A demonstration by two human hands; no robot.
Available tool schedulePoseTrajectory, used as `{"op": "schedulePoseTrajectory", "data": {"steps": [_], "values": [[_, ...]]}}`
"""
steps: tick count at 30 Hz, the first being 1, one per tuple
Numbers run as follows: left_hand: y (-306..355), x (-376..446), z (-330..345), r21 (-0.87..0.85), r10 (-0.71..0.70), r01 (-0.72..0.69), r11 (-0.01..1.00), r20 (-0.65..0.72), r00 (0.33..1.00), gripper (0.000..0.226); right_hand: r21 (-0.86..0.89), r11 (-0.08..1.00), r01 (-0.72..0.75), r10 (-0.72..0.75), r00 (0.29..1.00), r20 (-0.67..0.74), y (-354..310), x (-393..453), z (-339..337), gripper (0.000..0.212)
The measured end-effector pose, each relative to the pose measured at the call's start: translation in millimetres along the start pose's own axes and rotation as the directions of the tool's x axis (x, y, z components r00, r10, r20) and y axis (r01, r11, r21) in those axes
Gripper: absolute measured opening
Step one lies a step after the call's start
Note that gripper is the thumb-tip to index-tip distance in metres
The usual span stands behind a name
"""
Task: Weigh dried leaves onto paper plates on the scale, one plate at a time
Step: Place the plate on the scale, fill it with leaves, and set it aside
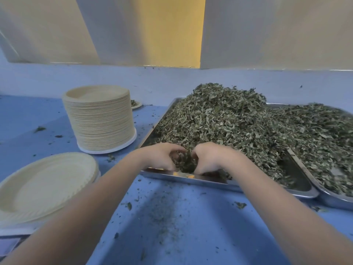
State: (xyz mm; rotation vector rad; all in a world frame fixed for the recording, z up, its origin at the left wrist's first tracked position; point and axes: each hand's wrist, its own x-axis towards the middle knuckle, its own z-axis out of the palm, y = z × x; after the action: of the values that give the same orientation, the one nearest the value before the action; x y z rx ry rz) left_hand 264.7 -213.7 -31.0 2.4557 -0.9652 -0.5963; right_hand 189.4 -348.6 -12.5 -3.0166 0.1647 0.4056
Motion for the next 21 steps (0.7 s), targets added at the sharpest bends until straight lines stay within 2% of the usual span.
{"op": "schedulePoseTrajectory", "data": {"steps": [2,3,5,7,9,11,14,17,21], "values": [[-3,-6,-5,-0.044,-0.011,0.011,0.999,-0.012,1.0,0.072,0.114,0.989,0.093,-0.085,0.993,-0.076,1,3,6,0.045],[-5,-10,-9,-0.013,-0.016,0.015,1.0,-0.045,0.999,0.074,0.206,0.969,0.133,-0.116,0.989,-0.094,3,3,7,0.054],[-9,-15,-17,0.162,-0.029,0.047,0.986,-0.11,0.993,0.081,0.308,0.938,0.161,-0.126,0.983,-0.131,8,0,6,0.071],[-10,-16,-20,0.234,-0.069,0.096,0.968,-0.122,0.99,0.087,0.15,0.985,0.086,-0.06,0.984,-0.168,11,-3,2,0.076],[-6,-14,-18,0.187,-0.142,0.152,0.971,-0.062,0.988,0.086,-0.036,0.999,-0.038,0.034,0.994,-0.104,6,-3,0,0.073],[-1,-11,-14,0.143,-0.171,0.17,0.975,-0.002,0.985,0.08,0.012,0.998,-0.056,0.056,0.998,-0.003,-3,3,3,0.062],[3,-3,-4,-0.017,-0.117,0.116,0.993,-0.016,0.993,0.064,0.174,0.985,0.002,0.009,0.998,-0.062,-9,16,10,0.056],[0,0,0,-0.287,-0.146,0.126,0.95,-0.049,0.988,0.071,0.32,0.946,0.047,0.016,0.981,-0.191,-4,23,16,0.056],[-2,-5,-4,-0.629,-0.117,0.053,0.776,-0.061,0.991,0.066,0.686,0.7,0.2,0.047,0.945,-0.323,4,23,20,0.044]]}}
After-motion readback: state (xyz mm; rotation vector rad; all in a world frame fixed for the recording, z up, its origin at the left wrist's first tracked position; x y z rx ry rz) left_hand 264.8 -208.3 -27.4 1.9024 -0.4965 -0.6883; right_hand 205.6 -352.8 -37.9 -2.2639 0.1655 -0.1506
